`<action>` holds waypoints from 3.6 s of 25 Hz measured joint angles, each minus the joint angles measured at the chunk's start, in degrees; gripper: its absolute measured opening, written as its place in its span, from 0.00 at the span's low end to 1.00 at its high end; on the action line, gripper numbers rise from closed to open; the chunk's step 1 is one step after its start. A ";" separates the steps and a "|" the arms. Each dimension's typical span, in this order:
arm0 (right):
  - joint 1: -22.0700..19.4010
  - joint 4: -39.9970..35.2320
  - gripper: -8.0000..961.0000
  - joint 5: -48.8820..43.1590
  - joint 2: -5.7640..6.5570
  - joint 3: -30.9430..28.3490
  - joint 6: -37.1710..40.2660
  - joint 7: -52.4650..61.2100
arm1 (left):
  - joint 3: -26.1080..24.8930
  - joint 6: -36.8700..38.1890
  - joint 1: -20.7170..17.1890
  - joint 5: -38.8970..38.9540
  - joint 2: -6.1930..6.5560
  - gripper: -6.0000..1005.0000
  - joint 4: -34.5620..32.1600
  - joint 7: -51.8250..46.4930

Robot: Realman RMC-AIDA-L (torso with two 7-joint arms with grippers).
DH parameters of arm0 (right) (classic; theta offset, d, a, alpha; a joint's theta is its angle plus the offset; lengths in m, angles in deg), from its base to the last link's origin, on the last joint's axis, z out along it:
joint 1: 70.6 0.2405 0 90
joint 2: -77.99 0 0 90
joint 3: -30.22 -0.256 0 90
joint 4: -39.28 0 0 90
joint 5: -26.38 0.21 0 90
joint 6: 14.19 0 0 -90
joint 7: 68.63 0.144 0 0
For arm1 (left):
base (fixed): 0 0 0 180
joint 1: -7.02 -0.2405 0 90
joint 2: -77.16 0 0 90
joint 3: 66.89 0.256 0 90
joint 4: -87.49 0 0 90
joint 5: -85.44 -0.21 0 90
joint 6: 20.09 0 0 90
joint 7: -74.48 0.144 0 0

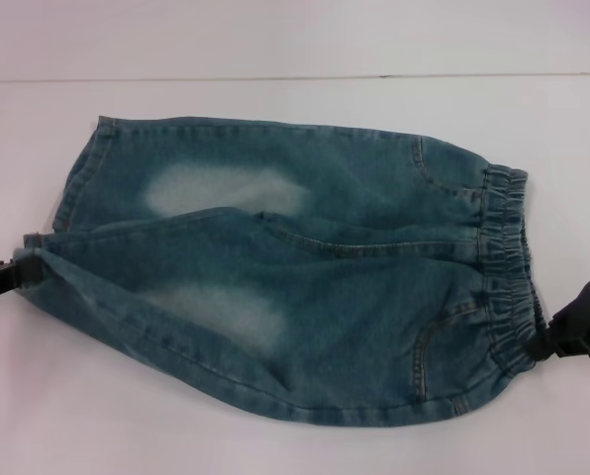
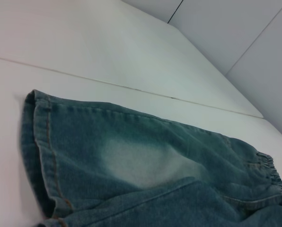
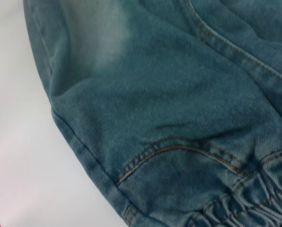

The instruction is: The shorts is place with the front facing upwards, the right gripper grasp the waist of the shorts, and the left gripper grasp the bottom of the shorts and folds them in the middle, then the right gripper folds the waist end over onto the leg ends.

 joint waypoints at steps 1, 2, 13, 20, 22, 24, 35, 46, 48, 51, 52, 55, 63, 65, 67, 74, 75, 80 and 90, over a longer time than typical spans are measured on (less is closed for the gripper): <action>-0.06 0.01 0.09 -0.02 -0.01 0.00 0.02 -0.12 | 0.00 0.01 0.00 0.01 0.03 0.12 0.04 -0.03; -0.14 0.04 0.07 -0.03 -0.01 -0.02 0.04 -0.19 | 0.00 0.01 0.00 0.02 0.03 0.12 0.05 -0.07; -1.02 -0.11 0.04 0.80 0.23 -4.44 0.51 -2.46 | 0.03 1.01 1.16 0.02 0.37 0.13 0.01 -1.08; -2.28 -1.04 0.04 6.71 0.36 -10.07 -0.12 -4.39 | -0.07 -0.11 3.51 0.17 1.37 0.14 0.14 -1.98; -2.80 -1.05 0.04 10.48 0.30 -12.14 -0.57 -4.98 | -0.06 -1.60 4.24 1.29 1.36 0.14 0.16 -2.56; -3.64 -0.87 0.04 14.14 0.02 -13.02 -1.16 -5.94 | 0.11 -3.55 4.68 3.28 1.01 0.14 0.19 -3.26; -8.14 7.66 0.04 31.08 -1.47 -16.03 -9.91 -13.92 | 0.96 -17.26 6.73 8.69 -1.36 0.15 3.33 -2.85; -6.84 18.81 0.05 35.98 -2.07 -17.34 -29.19 -21.43 | 1.66 -31.34 10.56 8.84 -1.80 0.16 9.54 -0.69; -6.60 19.52 0.06 36.48 -2.25 -17.42 -30.96 -22.57 | 2.08 -32.08 10.77 8.86 -1.81 0.16 9.95 -0.34; -6.43 20.47 0.06 37.87 -2.60 -17.52 -33.26 -24.66 | 4.46 -34.22 10.96 8.88 -1.80 0.16 10.29 0.23; -6.43 20.87 0.07 38.48 -2.64 -17.54 -33.73 -25.62 | 5.04 -34.63 10.96 8.88 -1.80 0.17 10.27 0.28; -6.38 22.36 0.07 40.81 -2.68 -17.57 -34.98 -28.44 | 6.50 -36.44 11.06 8.89 -1.75 0.17 10.11 0.36; -6.19 24.60 0.09 44.88 -2.84 -17.39 -38.68 -32.55 | 7.03 -40.92 12.63 9.04 -1.81 0.18 10.29 2.07; -5.97 24.65 0.09 44.95 -3.09 -17.46 -40.30 -32.95 | 7.33 -41.88 12.95 9.07 -1.84 0.18 10.30 2.36; -5.84 24.76 0.10 45.06 -3.21 -17.55 -40.63 -33.40 | 7.71 -43.39 13.43 9.10 -1.88 0.18 10.33 2.83; -3.69 27.03 0.11 45.54 -3.44 -17.51 -46.08 -36.98 | 11.24 -48.60 14.76 9.10 -2.21 0.19 10.45 4.25; -3.35 27.22 0.11 45.58 -3.50 -17.58 -46.79 -37.33 | 11.51 -49.46 15.04 9.10 -2.36 0.19 10.46 4.75; -2.21 27.46 0.12 46.19 -3.88 -17.60 -49.02 -38.03 | 12.15 -53.18 15.95 9.13 -2.95 0.19 11.46 5.47; -1.33 27.61 0.14 47.46 -4.03 -17.48 -52.27 -36.19 | 15.68 -62.21 15.89 9.10 -4.38 0.20 12.90 3.44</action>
